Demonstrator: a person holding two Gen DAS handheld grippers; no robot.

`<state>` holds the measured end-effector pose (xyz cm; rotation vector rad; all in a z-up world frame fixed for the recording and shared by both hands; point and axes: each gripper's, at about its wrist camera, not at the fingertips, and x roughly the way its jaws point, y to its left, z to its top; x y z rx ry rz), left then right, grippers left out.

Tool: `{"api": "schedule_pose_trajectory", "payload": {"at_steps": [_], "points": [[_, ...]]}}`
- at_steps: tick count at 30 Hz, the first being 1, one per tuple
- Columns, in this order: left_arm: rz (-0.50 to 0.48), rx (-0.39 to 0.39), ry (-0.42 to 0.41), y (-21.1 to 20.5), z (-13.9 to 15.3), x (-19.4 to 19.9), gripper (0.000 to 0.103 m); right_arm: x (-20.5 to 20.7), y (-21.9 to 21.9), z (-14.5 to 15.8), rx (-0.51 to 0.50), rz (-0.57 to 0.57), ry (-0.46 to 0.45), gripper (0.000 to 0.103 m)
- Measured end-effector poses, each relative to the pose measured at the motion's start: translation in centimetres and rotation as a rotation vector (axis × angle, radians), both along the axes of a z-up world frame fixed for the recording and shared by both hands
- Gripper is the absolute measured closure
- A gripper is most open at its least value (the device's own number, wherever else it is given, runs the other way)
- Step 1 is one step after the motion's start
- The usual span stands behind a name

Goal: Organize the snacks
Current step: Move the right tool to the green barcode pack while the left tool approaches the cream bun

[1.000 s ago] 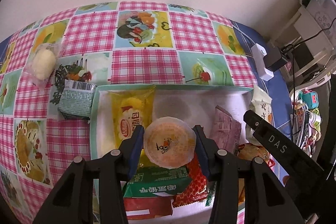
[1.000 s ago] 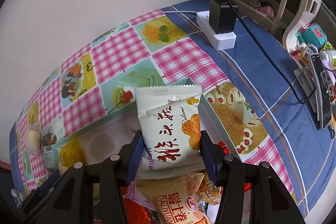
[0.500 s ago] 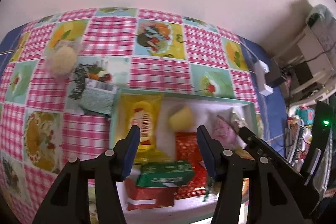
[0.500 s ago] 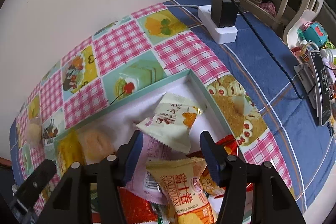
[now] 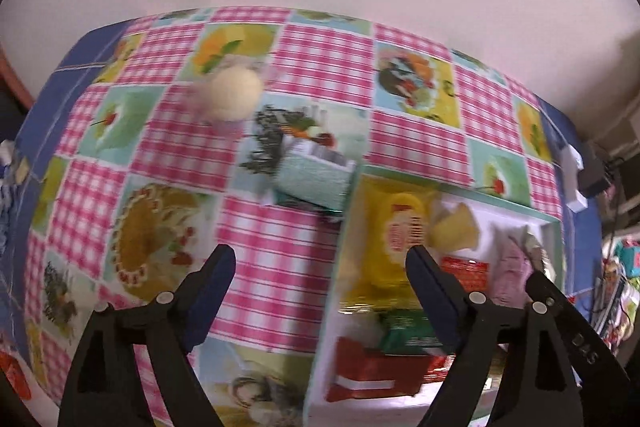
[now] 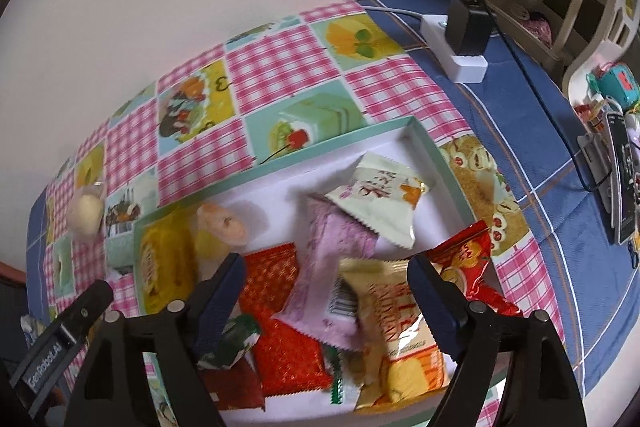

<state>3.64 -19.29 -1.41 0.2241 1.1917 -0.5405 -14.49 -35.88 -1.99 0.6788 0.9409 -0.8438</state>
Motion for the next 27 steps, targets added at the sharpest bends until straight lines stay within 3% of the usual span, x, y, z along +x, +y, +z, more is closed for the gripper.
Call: {"api": "schedule_pose_trajectory", "payload": {"at_steps": [2,8,27], "points": [[0.030,0.002,-0.004,0.9,0.0,0.5,0.007,0.2,0.6,0.2,-0.002,0.012,-0.005,0.013],[0.104,-0.019,-0.008,3.6,0.6,2.2,0.005,1.0,1.9,1.1,-0.032,0.057,-0.009,0.000],[0.297,0.010,-0.040,11.8,2.0,6.4,0.001,5.7,7.2,1.7,-0.061,0.218,-0.001,0.000]]}}
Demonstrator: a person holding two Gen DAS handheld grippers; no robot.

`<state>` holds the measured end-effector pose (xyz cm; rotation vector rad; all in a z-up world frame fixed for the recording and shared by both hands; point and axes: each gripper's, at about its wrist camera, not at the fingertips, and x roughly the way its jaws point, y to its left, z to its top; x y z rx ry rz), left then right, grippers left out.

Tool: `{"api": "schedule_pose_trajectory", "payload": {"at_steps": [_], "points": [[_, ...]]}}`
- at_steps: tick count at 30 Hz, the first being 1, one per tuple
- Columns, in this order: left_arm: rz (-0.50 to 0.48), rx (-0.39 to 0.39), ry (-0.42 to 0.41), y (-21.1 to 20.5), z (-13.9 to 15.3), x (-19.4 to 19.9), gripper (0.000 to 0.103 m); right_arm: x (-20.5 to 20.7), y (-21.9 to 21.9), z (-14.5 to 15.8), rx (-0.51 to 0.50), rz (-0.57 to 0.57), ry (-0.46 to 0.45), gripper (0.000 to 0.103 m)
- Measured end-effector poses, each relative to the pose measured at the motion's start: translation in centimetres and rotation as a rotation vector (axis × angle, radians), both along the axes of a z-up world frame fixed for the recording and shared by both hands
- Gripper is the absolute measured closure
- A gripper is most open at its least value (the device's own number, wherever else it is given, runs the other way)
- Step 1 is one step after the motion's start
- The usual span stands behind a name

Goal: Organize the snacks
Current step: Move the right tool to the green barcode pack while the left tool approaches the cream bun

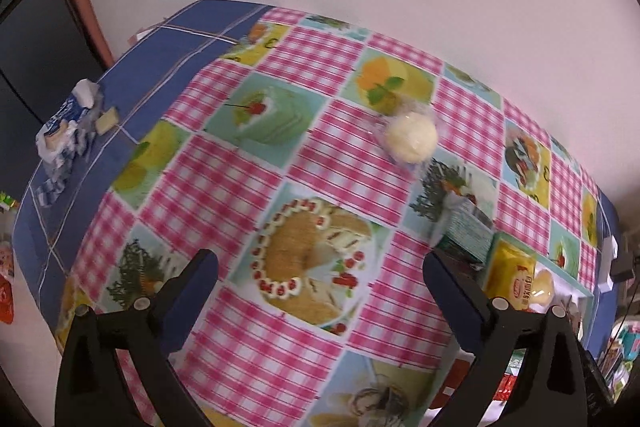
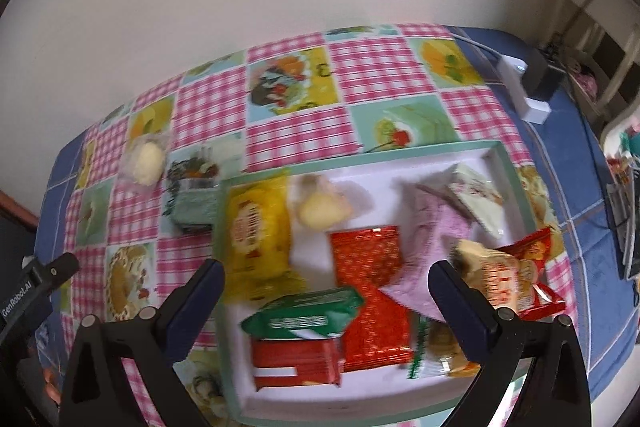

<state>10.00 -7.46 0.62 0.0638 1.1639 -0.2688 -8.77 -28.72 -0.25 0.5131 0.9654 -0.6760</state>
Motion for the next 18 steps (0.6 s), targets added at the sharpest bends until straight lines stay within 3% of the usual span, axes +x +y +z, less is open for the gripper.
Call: {"api": "schedule_pose_trajectory", "payload": {"at_steps": [18], "points": [[0.117,0.016,0.015,4.4,-0.9,2.2,0.001,6.2,5.7,-0.9,-0.006,0.190,-0.020,0.000]]}}
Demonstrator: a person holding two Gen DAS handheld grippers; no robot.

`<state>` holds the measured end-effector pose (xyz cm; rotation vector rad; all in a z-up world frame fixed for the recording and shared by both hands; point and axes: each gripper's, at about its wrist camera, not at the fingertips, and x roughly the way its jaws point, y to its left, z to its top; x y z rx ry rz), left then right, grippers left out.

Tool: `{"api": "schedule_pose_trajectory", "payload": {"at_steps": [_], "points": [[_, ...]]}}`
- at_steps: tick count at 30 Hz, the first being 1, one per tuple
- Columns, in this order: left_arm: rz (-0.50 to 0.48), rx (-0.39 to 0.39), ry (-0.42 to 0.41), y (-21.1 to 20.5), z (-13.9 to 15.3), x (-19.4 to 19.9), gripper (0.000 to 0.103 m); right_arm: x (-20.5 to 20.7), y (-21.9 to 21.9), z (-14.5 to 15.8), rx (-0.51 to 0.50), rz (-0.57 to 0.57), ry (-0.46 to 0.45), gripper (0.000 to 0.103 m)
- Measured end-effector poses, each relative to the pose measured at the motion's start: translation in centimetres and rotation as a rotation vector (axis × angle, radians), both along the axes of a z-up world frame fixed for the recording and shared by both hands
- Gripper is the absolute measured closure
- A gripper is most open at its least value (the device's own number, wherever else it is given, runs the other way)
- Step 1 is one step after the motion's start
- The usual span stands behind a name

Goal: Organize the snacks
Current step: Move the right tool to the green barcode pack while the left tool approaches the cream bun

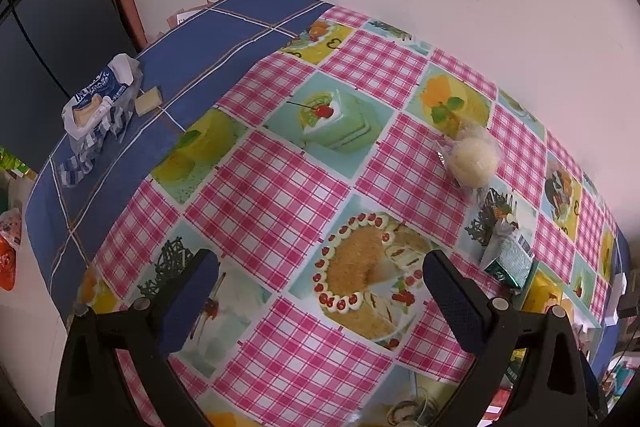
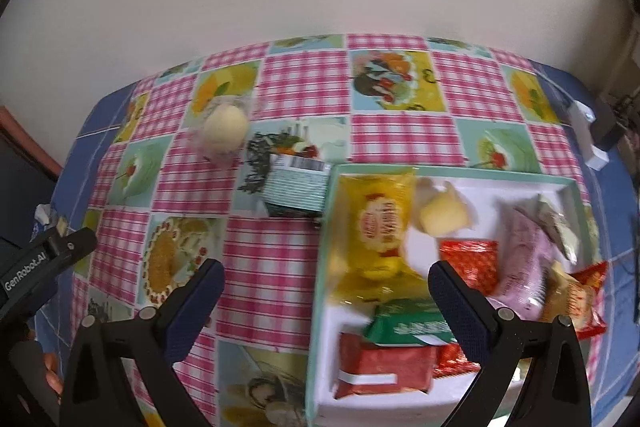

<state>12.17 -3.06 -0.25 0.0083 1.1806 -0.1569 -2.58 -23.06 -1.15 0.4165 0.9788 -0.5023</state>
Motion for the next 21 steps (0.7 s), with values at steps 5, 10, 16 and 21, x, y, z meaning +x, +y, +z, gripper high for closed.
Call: {"api": "schedule_pose_trajectory", "payload": {"at_steps": [5,10,16,21], "points": [[0.004,0.033,0.008,-0.4,-0.9,0.6,0.001,1.1,-0.2,-0.9,0.012,0.011,-0.006,0.000],[0.007,0.041,0.046,-0.8,-2.4,1.7,0.001,2.0,-1.0,-1.1,0.021,-0.005,-0.031,0.000],[0.002,0.033,0.056,-1.5,-2.9,2.9,0.001,3.0,-1.9,-0.8,0.002,-0.013,-0.057,0.008],[-0.011,0.020,0.050,-2.3,-3.0,4.1,0.001,4.1,-2.4,-0.6,0.006,-0.011,-0.076,0.022]]}}
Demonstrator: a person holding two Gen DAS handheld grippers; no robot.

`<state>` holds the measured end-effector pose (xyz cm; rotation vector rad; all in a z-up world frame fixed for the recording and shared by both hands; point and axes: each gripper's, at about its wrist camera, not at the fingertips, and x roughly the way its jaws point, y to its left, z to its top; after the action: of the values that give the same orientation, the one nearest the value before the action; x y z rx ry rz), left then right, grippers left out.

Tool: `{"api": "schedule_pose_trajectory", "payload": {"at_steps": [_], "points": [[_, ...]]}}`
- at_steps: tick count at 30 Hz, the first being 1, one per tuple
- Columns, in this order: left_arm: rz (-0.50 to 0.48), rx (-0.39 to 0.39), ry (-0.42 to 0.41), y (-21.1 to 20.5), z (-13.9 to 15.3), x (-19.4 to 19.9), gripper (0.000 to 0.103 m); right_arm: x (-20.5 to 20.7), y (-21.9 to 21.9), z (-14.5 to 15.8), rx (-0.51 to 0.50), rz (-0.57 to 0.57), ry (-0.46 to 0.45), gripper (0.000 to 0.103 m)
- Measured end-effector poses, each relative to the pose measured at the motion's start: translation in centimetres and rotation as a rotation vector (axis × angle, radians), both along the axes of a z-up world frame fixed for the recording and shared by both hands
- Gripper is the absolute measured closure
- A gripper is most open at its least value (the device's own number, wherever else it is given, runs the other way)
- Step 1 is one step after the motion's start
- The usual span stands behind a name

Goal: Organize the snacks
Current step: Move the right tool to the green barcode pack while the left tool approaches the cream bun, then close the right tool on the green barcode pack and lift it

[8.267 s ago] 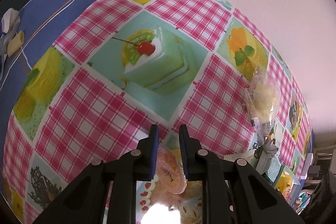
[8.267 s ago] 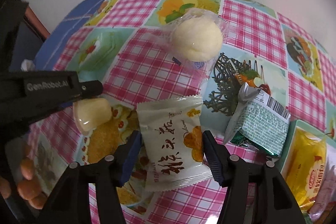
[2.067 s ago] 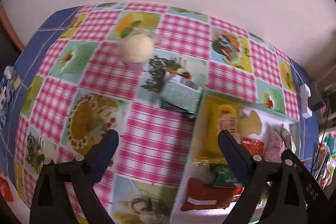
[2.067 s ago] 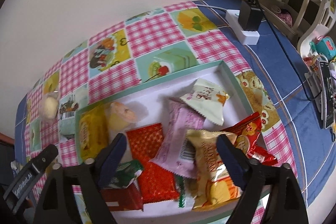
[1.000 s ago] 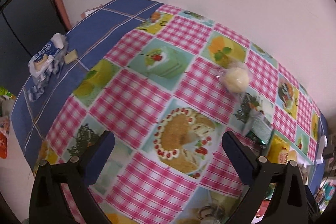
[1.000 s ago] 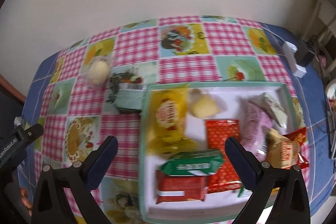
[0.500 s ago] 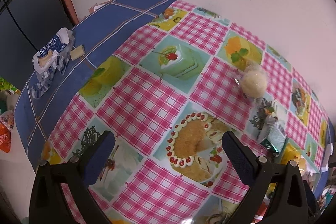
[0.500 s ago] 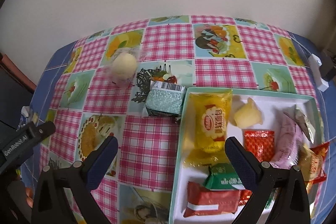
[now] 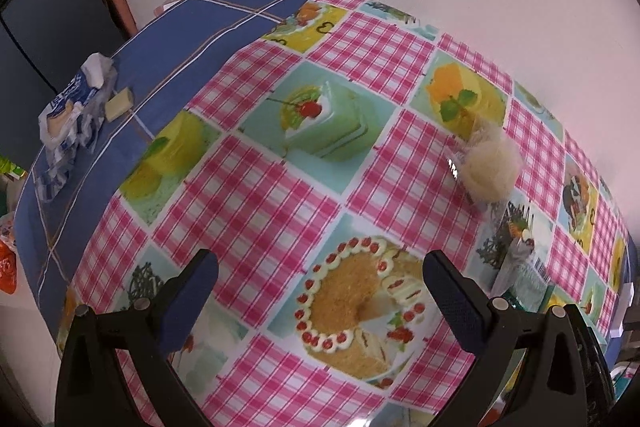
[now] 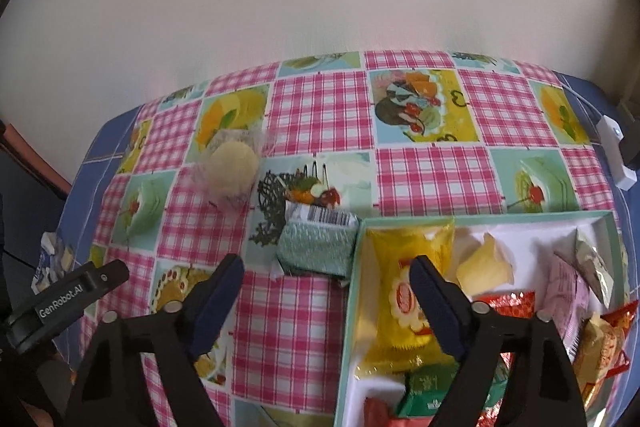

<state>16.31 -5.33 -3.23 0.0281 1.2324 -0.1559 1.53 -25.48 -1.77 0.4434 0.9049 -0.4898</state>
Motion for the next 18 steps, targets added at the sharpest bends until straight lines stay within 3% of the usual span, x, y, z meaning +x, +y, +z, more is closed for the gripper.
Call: {"api": "schedule_pose_trajectory", "payload": {"at_steps": [2,8,18], "points": [[-0.005,-0.001,-0.004,-0.2,-0.2,0.6,0.001,0.6,0.1,-0.1,-0.009,0.013,0.003,0.029],[-0.014,0.012,0.014,-0.9,-1.8,1.8,0.001,2.7,0.2,-1.7,-0.012,0.034,0.026,0.038],[-0.034,0.013,0.042,-2.3,-3.4,2.3,0.001,4.5,0.2,-4.0,-0.001,0.056,0.063,0.044]]}}
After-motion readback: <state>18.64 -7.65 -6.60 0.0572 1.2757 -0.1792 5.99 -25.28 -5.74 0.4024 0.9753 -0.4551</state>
